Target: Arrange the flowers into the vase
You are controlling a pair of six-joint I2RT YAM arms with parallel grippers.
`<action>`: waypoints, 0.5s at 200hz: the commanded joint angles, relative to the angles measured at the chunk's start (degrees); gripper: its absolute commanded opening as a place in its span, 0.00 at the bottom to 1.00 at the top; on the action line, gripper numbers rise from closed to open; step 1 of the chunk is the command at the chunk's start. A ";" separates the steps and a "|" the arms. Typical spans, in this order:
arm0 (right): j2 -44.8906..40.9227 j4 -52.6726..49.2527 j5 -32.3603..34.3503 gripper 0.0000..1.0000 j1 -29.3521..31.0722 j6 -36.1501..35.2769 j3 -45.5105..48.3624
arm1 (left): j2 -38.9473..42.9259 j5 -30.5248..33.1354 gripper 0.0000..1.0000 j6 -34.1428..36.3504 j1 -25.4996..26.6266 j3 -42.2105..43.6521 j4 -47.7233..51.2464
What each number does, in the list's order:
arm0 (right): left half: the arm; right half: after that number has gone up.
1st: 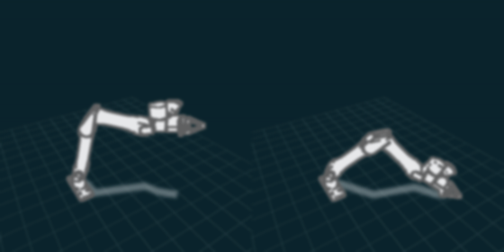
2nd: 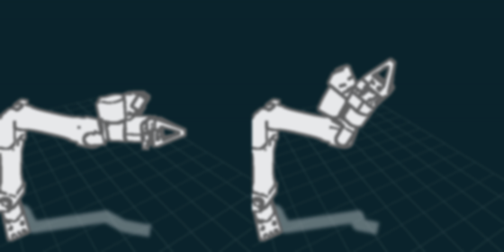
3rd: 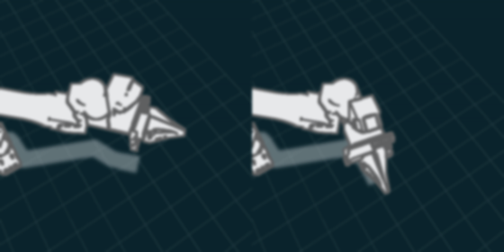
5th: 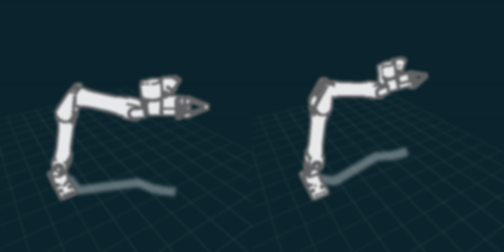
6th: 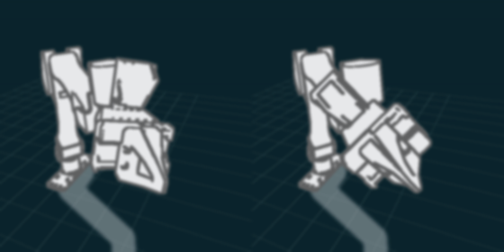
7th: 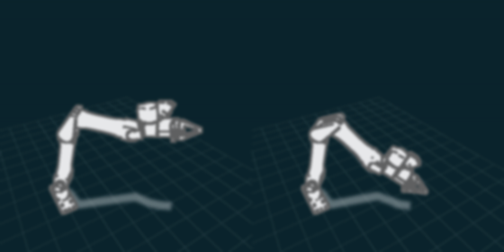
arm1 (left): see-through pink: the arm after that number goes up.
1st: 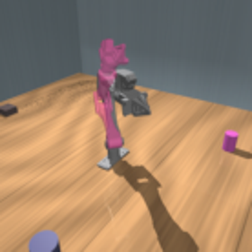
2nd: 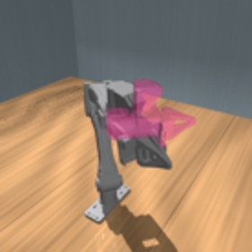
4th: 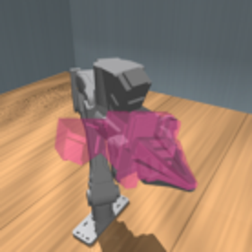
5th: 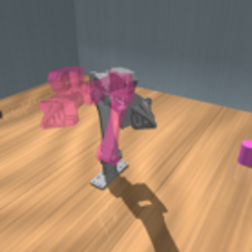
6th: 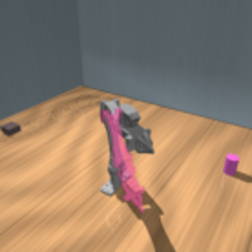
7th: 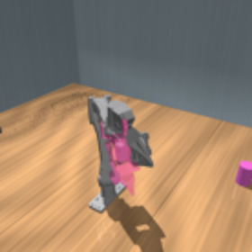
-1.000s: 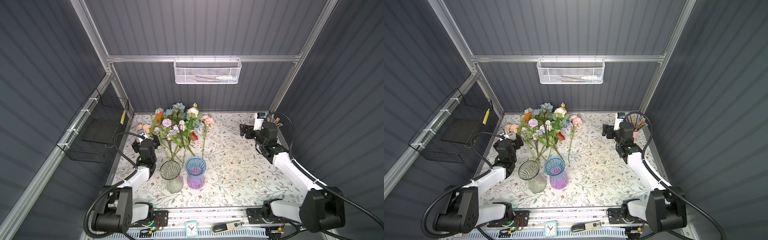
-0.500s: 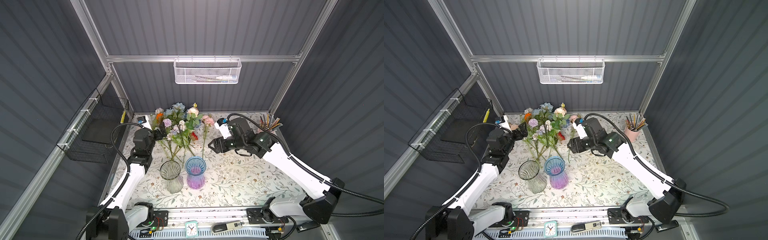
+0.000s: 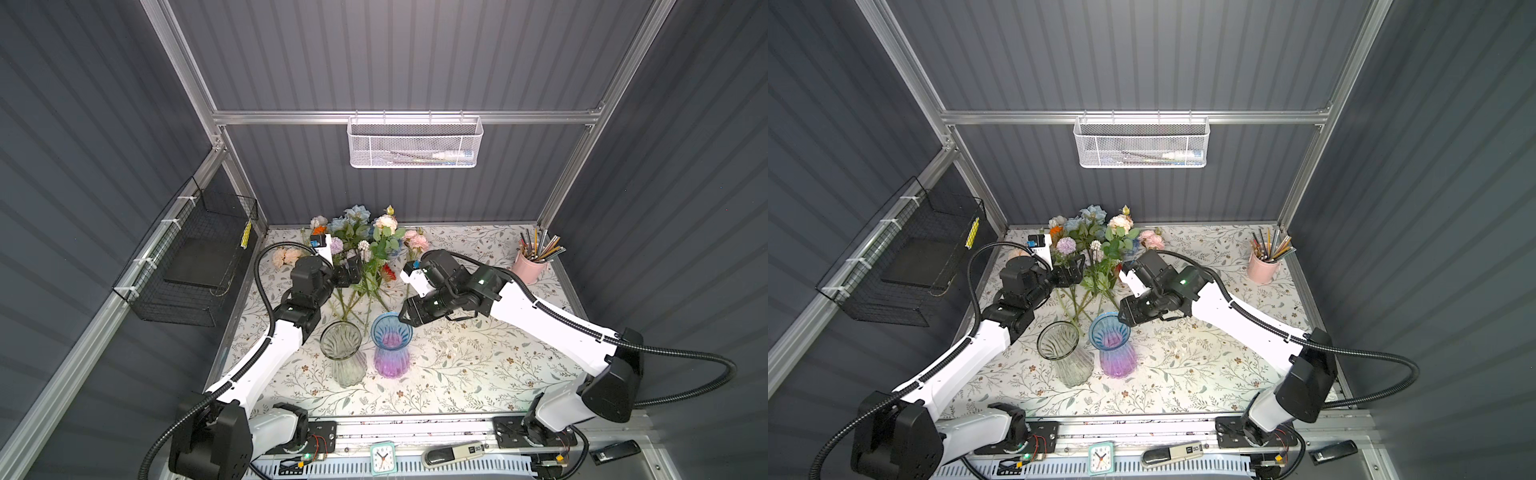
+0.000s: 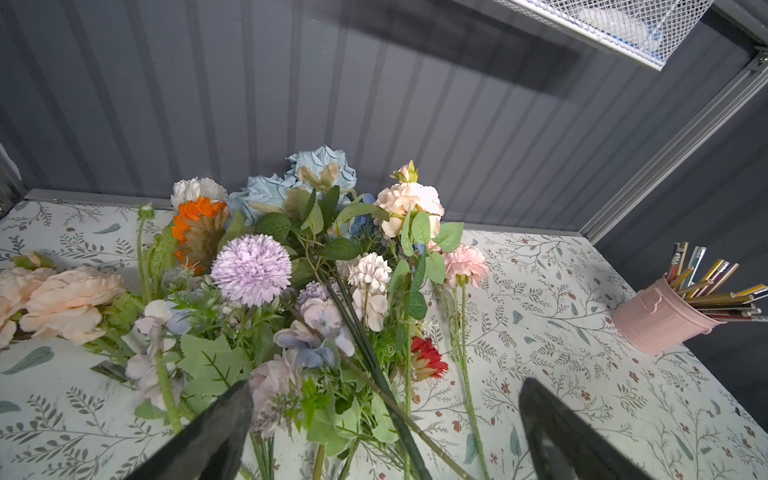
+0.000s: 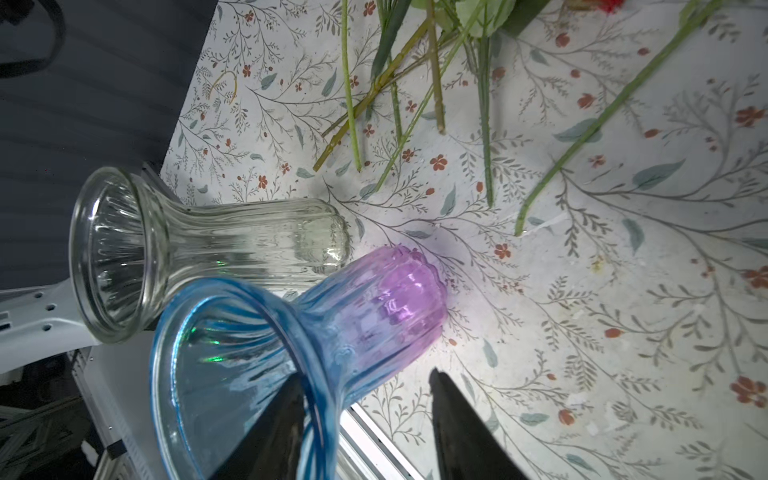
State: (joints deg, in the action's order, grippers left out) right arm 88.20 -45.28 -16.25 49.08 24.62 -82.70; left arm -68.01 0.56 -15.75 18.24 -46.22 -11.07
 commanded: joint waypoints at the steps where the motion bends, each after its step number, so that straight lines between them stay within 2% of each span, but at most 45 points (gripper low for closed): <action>1: 1.61 0.83 -1.85 0.46 0.65 2.45 -0.55 | 0.90 0.12 1.00 -0.51 0.13 1.19 1.40; 34: 4.61 -0.57 -2.22 0.37 1.58 3.48 -2.14 | 0.68 0.48 1.00 -0.17 0.13 1.83 1.44; 56: 5.40 -2.28 -1.20 0.26 2.21 2.67 -3.16 | 0.59 0.50 1.00 0.09 0.13 1.80 1.58; 100: 4.14 -8.65 2.62 0.04 1.57 -4.76 -5.76 | 0.22 0.68 1.00 -0.36 0.22 1.83 0.21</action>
State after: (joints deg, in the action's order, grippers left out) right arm 93.14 -49.28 -16.82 51.07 24.99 -85.65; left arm -68.01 0.84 -15.75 18.24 -45.23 -10.09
